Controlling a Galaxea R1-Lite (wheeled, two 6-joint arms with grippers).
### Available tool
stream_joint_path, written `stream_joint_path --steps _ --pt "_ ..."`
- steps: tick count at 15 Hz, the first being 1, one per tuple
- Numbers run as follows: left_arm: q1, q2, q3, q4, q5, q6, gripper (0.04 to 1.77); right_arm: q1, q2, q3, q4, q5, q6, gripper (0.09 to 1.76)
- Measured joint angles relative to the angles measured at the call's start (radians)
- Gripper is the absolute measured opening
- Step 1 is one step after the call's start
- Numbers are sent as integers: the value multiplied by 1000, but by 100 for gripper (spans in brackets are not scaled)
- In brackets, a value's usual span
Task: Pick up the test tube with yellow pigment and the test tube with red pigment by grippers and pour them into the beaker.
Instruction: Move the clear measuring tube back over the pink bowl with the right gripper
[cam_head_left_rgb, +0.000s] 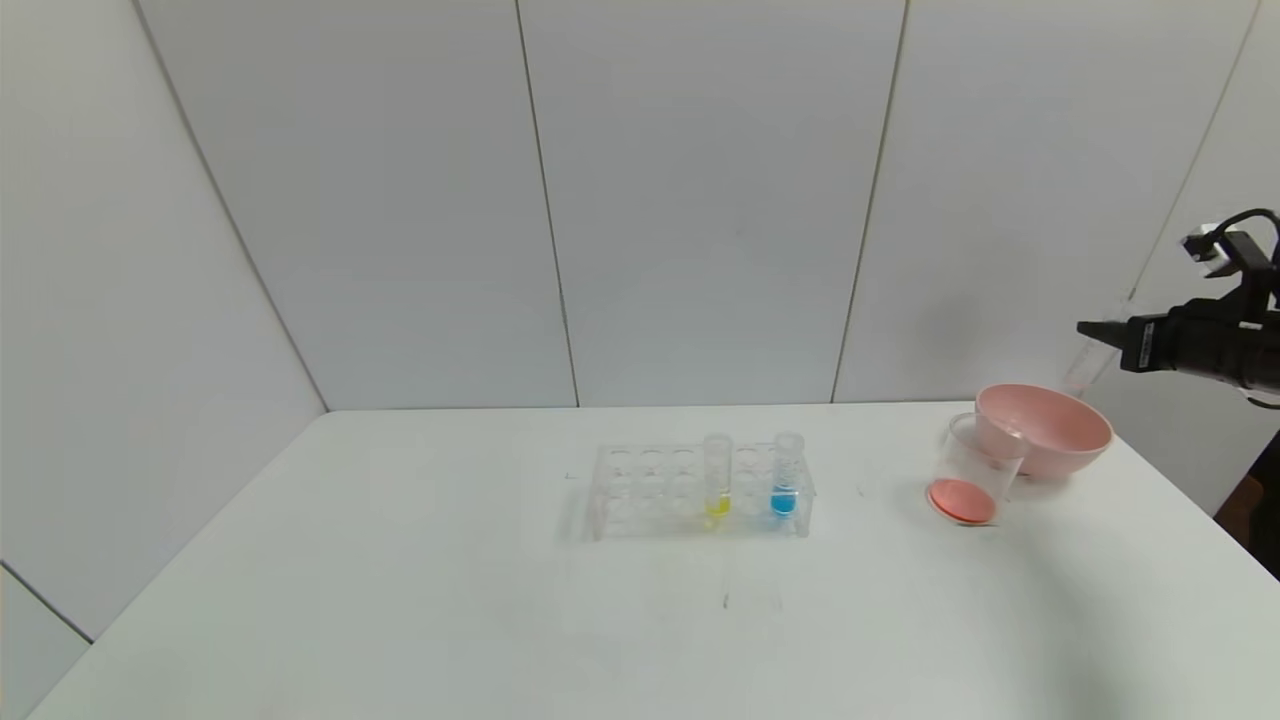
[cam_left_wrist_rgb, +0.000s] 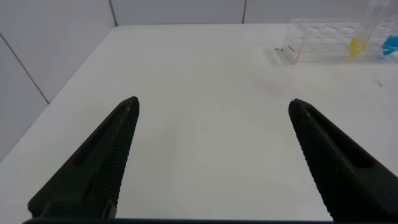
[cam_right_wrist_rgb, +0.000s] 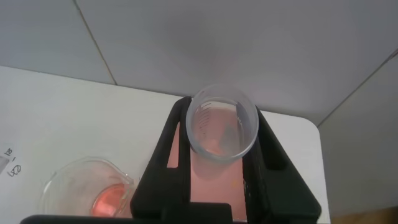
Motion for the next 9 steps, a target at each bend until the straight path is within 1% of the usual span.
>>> stream_joint_path --steps 2,4,9 --pt "0 0 0 0 0 0 172 -6 56 7 -58 -11 7 53" --pt "0 0 0 0 0 0 172 -9 97 1 -71 -26 10 53" --pt "0 0 0 0 0 0 172 -8 153 -6 -84 -28 9 53"
